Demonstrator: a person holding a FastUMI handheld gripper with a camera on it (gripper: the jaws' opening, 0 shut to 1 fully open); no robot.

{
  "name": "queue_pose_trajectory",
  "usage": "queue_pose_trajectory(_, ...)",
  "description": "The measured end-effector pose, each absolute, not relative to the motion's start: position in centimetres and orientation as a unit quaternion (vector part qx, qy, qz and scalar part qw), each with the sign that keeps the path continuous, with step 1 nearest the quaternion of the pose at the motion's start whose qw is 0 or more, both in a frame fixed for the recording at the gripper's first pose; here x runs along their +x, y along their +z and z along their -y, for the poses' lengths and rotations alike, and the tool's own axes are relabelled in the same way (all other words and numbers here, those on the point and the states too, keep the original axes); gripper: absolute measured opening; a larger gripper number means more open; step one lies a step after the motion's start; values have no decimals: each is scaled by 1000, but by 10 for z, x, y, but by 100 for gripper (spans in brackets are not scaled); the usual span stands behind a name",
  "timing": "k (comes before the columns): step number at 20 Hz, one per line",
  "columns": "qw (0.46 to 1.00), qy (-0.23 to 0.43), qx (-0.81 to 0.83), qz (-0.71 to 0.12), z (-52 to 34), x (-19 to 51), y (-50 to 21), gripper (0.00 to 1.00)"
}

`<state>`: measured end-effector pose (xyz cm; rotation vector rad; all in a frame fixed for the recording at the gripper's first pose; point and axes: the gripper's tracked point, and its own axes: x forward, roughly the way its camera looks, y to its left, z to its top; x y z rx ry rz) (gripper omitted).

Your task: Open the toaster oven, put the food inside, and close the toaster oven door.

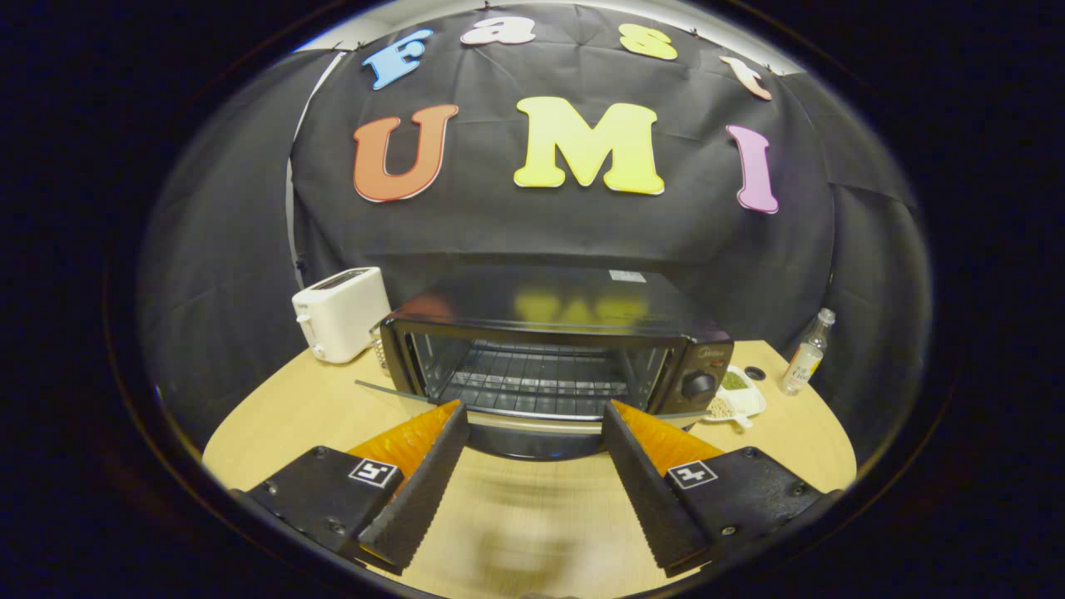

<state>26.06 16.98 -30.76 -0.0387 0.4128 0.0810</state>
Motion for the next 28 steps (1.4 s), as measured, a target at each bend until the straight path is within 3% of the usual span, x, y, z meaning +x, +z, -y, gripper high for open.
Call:
queue_pose_trajectory(14,962,20,-51,-267,-166,198,-389,100)
queue_pose_trajectory(28,934,28,-45,-354,-153,184,-453,100)
